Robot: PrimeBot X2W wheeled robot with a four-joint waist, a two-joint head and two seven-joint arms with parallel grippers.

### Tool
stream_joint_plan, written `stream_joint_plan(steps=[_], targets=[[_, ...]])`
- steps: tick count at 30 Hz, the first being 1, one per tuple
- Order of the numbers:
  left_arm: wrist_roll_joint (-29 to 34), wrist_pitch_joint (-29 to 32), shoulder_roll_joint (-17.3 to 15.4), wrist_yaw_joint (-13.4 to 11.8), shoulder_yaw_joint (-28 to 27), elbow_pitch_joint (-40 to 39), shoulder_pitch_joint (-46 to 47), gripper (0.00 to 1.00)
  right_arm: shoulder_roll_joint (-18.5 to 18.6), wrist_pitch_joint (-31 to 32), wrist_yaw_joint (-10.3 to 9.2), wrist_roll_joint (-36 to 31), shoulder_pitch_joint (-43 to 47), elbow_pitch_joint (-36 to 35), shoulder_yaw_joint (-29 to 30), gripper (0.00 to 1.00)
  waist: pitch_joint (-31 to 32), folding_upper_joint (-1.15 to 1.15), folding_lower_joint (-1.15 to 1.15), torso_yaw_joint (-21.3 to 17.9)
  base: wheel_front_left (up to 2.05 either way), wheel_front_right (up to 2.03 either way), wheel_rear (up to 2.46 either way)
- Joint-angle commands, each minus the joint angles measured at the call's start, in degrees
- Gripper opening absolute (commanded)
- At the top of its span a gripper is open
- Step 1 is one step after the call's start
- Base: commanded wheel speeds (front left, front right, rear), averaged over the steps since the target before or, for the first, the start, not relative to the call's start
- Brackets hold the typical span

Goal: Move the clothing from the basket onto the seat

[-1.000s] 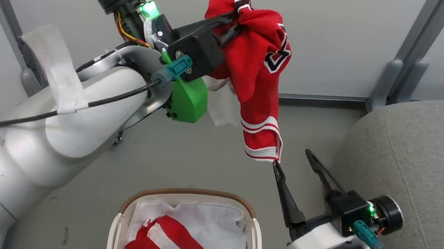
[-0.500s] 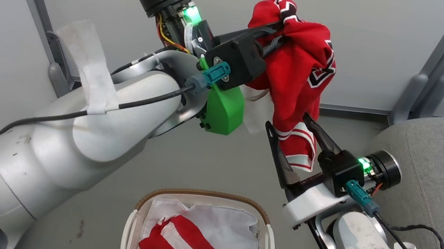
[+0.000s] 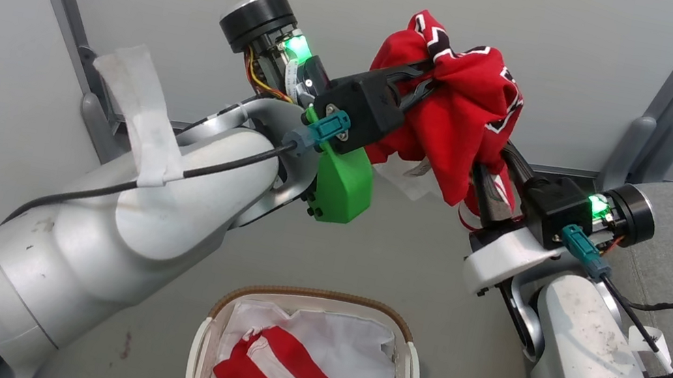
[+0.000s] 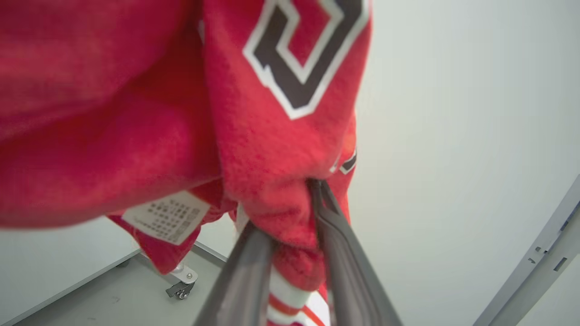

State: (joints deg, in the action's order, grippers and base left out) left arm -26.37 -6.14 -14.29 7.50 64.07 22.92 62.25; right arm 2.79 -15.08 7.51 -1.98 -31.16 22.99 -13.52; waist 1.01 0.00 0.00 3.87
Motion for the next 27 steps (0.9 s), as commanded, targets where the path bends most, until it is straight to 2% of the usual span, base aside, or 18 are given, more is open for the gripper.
stream_joint_plan(steps=[1,4,17,21,23,24,27], targets=[[-0.6,-0.3,-0.3,-0.2,0.1,0.4,-1.1,0.0,0.2,-0.1,-0.04,-0.1,-0.6,0.2,0.2,0.22,0.0,0.0,0.0,-0.1,0.0,0.0,0.0],[-0.9,-0.7,-0.6,-0.4,0.1,1.0,-1.6,0.0,0.2,-0.1,-0.04,-0.1,-0.7,0.6,0.0,0.0,0.0,0.0,0.0,-0.3,0.0,0.0,0.0],[-2.5,-2.6,-0.8,-1.0,0.3,4.7,-4.3,0.0,0.2,-0.1,-0.05,0.8,0.8,0.9,-0.3,0.0,0.2,0.0,0.0,-1.1,0.0,0.0,0.0],[-4.3,-4.2,-0.4,-2.0,-0.5,5.7,-7.0,0.0,0.2,-0.1,-0.05,1.2,1.2,0.5,0.4,0.0,0.2,0.0,0.0,-1.4,0.0,0.0,0.0],[-5.3,-5.4,-0.1,-2.7,-1.0,6.3,-9.0,0.17,0.2,-0.1,-0.05,1.1,1.2,0.4,0.9,0.0,0.1,0.0,0.0,-1.6,0.0,0.0,0.0],[-6.1,-6.1,0.1,-3.0,-1.5,6.6,-10.3,0.55,0.2,-0.1,-0.05,1.0,1.2,0.4,1.2,0.0,0.0,0.0,0.0,-1.8,0.0,0.0,0.0],[-7.0,-7.6,0.4,-3.8,-2.0,7.3,-13.4,0.79,0.2,-0.1,-0.05,0.7,1.0,0.1,2.1,0.0,-0.2,0.0,0.0,-2.3,0.0,0.0,0.0]])
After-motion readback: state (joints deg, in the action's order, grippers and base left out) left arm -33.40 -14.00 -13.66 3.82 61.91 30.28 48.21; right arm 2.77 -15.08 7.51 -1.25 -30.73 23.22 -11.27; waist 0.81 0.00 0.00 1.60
